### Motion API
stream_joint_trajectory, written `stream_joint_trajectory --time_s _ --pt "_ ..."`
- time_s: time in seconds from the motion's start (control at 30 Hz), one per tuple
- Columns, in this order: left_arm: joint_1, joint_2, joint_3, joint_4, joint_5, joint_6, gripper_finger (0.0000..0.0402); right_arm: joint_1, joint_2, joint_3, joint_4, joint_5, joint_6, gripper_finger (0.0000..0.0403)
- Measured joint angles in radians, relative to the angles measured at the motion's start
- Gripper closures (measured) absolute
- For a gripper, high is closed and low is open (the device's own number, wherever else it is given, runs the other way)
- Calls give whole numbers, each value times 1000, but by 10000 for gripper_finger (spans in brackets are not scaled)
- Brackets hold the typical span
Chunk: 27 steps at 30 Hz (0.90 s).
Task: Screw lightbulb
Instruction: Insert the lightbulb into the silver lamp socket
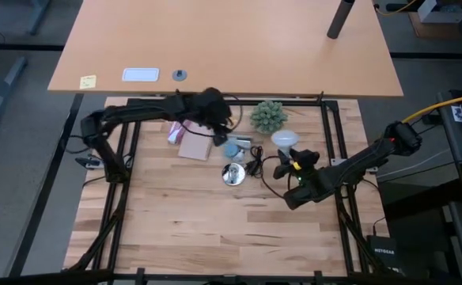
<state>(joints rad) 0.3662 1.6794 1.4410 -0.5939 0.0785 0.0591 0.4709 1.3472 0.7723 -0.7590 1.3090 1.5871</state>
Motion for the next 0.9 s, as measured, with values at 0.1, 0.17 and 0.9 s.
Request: stream_joint_trajectory --time_s 0.1,0.17,0.9 --pt "10 -64 0 -116 -10 34 251 0 0 0 79 31 -123 236" --pt "16 -97 0 -175 -12 63 251 0 0 0 116 35 -181 236" --pt "12 -150 -11 -301 -13 79 251 -78 -3 0 841 -240 -952 235"
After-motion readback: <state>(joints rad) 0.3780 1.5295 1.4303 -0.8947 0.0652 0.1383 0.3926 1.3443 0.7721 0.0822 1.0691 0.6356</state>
